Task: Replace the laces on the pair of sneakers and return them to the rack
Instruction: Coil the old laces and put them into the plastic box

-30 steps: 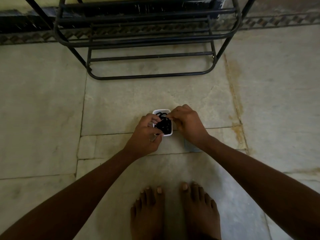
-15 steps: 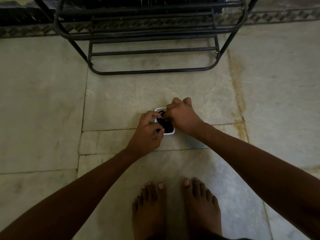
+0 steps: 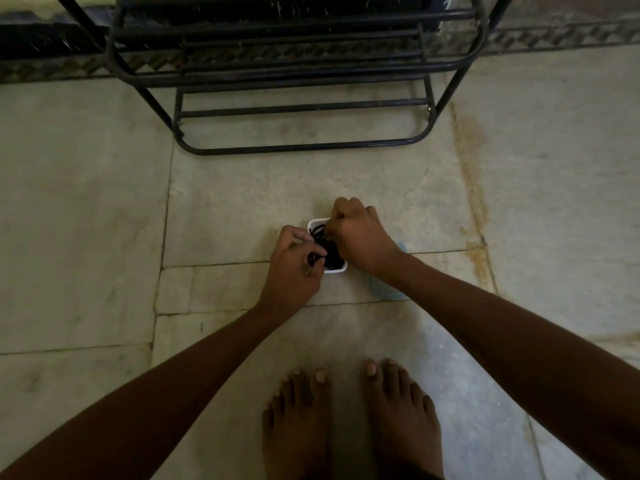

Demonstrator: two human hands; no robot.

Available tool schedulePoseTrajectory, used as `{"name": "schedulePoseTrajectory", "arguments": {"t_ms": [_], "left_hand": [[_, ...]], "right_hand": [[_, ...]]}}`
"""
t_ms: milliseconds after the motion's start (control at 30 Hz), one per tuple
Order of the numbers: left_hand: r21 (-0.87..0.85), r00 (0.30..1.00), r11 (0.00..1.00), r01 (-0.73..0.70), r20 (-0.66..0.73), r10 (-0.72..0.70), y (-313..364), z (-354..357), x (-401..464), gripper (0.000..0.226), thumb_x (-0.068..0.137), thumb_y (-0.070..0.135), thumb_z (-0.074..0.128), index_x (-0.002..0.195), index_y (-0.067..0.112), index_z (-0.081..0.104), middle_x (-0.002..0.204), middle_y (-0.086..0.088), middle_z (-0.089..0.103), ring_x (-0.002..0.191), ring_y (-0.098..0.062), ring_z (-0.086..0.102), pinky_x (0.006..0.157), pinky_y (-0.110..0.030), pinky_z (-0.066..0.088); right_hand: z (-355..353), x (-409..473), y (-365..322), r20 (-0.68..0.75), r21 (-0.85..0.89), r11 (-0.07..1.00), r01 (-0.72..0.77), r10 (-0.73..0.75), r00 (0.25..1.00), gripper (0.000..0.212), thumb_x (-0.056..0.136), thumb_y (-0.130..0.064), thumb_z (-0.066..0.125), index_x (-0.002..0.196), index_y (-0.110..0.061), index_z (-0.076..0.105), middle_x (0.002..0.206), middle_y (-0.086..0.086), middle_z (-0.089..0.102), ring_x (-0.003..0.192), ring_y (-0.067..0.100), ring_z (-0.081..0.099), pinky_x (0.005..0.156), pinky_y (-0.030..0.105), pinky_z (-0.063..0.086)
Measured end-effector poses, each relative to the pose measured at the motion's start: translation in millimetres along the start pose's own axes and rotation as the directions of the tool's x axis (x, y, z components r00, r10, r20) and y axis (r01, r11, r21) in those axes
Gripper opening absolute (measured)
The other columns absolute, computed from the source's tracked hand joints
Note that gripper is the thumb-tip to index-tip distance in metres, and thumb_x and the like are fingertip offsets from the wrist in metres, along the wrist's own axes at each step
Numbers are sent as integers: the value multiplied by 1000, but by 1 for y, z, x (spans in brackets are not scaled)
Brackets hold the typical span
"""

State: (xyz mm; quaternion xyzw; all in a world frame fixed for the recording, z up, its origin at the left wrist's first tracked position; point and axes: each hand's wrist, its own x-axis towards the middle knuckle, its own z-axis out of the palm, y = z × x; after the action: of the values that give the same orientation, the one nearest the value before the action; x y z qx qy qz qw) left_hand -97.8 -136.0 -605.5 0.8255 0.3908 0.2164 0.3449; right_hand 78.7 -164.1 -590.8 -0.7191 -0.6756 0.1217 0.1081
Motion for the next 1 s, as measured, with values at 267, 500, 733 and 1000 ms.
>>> {"name": "schedulePoseTrajectory", "arguments": {"t_ms": [267,500,733,1000], "left_hand": [[-42,981,985,170,-92,-174,1,2,4,50,75,7,84,116,17,58,111,1,57,79,-16,61,73,-22,51],[-47,970,980,192,-145,-197,5,-1,7,22,76,12,89,83,16,68,80,2,61,66,-11,58,62,-21,52],[11,977,986,164,-137,-161,10,0,13,16,81,21,84,92,19,73,82,3,64,71,-13,62,70,-37,56],[24,978,985,169,-124,-165,18,0,23,19,78,10,85,95,11,76,84,-3,63,72,-15,63,74,-41,58]], "right_hand": [[4,-37,10,-144,354,935,-12,68,987,17,93,-11,63,107,-2,66,111,12,52,91,20,54,83,29,50],[4,-44,7,-22,541,836,-90,121,992,15,99,-6,55,114,-5,53,99,4,48,85,12,48,75,25,42],[6,-40,8,-28,528,845,-81,113,993,19,100,-10,51,119,-10,46,98,2,48,84,14,49,74,30,42],[7,-44,11,-175,436,899,34,47,983,23,101,-19,52,93,-1,64,106,9,52,83,17,56,78,28,48]]}}
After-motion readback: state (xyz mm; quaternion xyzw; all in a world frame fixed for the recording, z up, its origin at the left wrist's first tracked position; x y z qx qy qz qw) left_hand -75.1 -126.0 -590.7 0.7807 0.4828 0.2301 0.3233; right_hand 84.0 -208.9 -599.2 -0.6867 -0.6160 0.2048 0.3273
